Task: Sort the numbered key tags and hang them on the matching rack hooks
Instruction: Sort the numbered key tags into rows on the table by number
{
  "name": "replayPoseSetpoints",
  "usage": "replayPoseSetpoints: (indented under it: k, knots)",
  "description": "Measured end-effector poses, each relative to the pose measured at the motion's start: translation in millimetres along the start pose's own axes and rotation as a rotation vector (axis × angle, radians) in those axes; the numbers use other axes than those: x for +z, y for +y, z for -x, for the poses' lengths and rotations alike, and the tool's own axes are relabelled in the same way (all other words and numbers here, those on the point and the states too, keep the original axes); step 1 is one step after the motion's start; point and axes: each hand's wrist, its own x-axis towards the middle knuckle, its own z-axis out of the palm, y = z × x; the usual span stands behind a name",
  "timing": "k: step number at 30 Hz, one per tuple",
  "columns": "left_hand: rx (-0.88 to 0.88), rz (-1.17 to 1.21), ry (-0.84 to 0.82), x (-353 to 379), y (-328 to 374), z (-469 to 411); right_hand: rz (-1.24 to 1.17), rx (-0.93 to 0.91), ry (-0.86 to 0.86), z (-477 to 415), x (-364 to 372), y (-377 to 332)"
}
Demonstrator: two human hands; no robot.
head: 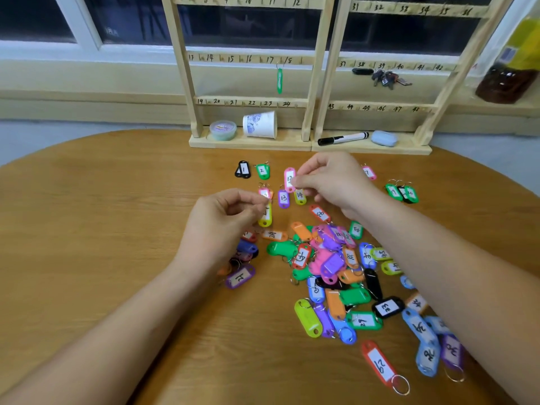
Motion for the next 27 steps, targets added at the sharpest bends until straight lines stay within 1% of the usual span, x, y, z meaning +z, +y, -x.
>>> replayPoseSetpoints:
  k: [3, 9, 12, 14, 16, 17, 19, 21, 24, 27]
  knots:
    - [-0.011, -0.006, -0.003, -3, 0, -3, 0.158, 0.030, -0.023, -14, 8, 3]
    - [0.025, 0.013, -0.017, -4, -2, -4, 0.281, 0.066, -0.081, -19, 15, 6]
    - [0.015, 0.042, -0.028, -3, -5, -5, 0.313, 0.045, -0.089, -18, 16, 7]
    - [-0.001, 0.060, -0.028, -2, -5, -5, 0.353, -0.017, -0.049, -16, 15, 7]
    - [-0.033, 0.076, -0.019, -2, -4, -4, 0.300, -0.096, -0.050, -9, 13, 3]
    - [-0.052, 0.094, -0.009, -2, -4, -4, 0.224, -0.116, -0.099, -1, 12, -2]
    - [-0.071, 0.154, 0.018, -2, -4, -6, 0.084, -0.094, -0.247, 18, 10, -11]
    - [-0.061, 0.192, 0.037, -2, -5, -7, 0.040, -0.098, -0.343, 34, 10, -15]
    - [-0.046, 0.141, 0.043, -1, -6, -7, -0.004, -0.127, -0.388, 44, 11, -9]
    - [-0.045, 0.112, 0.033, 1, -6, -5, -0.047, -0.132, -0.395, 46, 11, -3]
